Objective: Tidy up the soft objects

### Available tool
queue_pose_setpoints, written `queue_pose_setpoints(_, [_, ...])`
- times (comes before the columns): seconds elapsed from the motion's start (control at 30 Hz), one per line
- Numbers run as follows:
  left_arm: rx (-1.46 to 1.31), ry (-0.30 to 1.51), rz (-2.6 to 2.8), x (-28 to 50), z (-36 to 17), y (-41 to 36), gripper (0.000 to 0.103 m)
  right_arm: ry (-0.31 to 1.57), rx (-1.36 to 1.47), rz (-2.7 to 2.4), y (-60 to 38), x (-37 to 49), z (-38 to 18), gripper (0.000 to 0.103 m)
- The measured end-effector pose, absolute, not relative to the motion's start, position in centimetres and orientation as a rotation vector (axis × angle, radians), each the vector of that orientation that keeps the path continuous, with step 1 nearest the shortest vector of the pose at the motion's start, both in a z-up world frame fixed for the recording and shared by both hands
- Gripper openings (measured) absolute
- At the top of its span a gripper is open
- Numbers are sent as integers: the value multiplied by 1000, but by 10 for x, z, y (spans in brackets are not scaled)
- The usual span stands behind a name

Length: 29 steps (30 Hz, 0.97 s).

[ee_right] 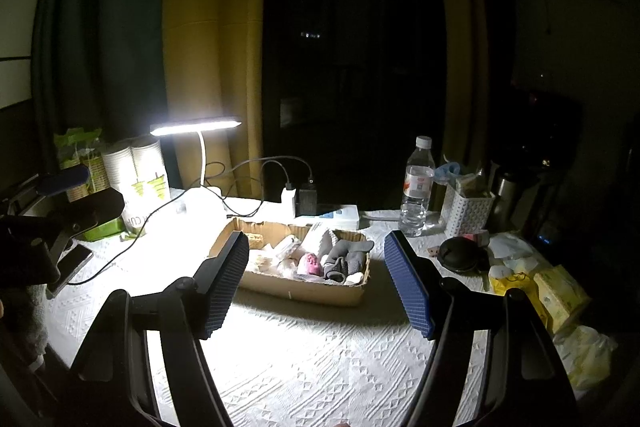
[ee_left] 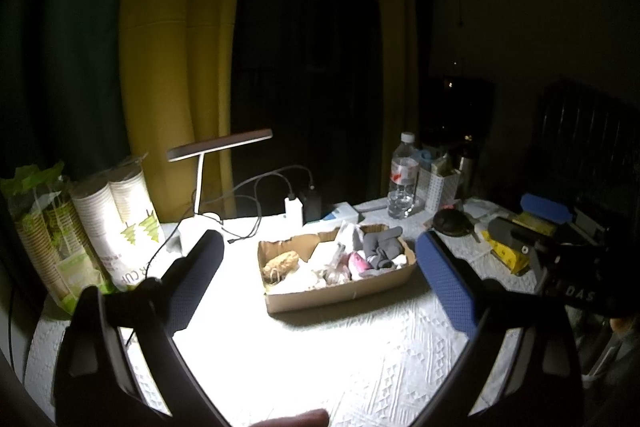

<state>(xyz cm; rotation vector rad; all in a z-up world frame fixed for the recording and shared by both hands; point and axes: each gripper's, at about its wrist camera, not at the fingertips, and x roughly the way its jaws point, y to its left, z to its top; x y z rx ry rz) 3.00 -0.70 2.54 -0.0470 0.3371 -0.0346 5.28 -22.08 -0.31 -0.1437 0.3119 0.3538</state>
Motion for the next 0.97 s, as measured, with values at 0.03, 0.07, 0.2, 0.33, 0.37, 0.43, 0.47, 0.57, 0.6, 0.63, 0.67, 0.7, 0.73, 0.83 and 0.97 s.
queue_pose_setpoints(0.03, [-46,337,-34,30,26,-7,98,312,-144,354,-221,52,-3,73])
queue_pose_setpoints(0.07, [-46,336,-33,30,26,-7,98,312,-144,354,-220,52,-3,73])
queue_pose_setpoints(0.2, [-48,334,-33,30,26,-7,98,311,-145,354,-221,52,-3,73])
queue_pose_setpoints(0.33, [-47,333,-33,30,26,-8,98,311,-144,353,-221,52,-2,73])
queue_pose_setpoints(0.37, [-47,333,-33,30,26,-8,98,309,-143,351,-222,53,-2,73])
queue_pose_setpoints(0.43, [-47,332,-35,32,26,-8,98,306,-138,349,-224,53,-1,73])
queue_pose_setpoints(0.47, [-46,332,-36,32,26,-9,98,305,-138,348,-224,53,-1,73])
queue_pose_setpoints(0.57, [-46,332,-34,32,26,-9,98,305,-140,347,-226,54,-1,73])
queue_pose_setpoints(0.6, [-47,332,-34,32,26,-9,98,306,-140,347,-225,54,-1,73])
queue_pose_setpoints(0.63, [-48,331,-34,33,26,-9,98,305,-139,347,-225,54,0,73])
queue_pose_setpoints(0.67, [-47,332,-35,32,26,-9,98,306,-139,347,-225,54,0,73])
queue_pose_setpoints(0.7, [-46,332,-34,32,26,-9,98,306,-138,348,-225,54,0,73])
queue_pose_setpoints(0.73, [-46,332,-35,32,26,-9,98,306,-139,347,-225,54,-1,73])
queue_pose_setpoints(0.83, [-46,332,-37,33,26,-9,98,307,-139,347,-225,54,-1,73])
queue_pose_setpoints(0.97, [-46,328,-41,37,26,-11,98,305,-140,347,-224,54,-1,73])
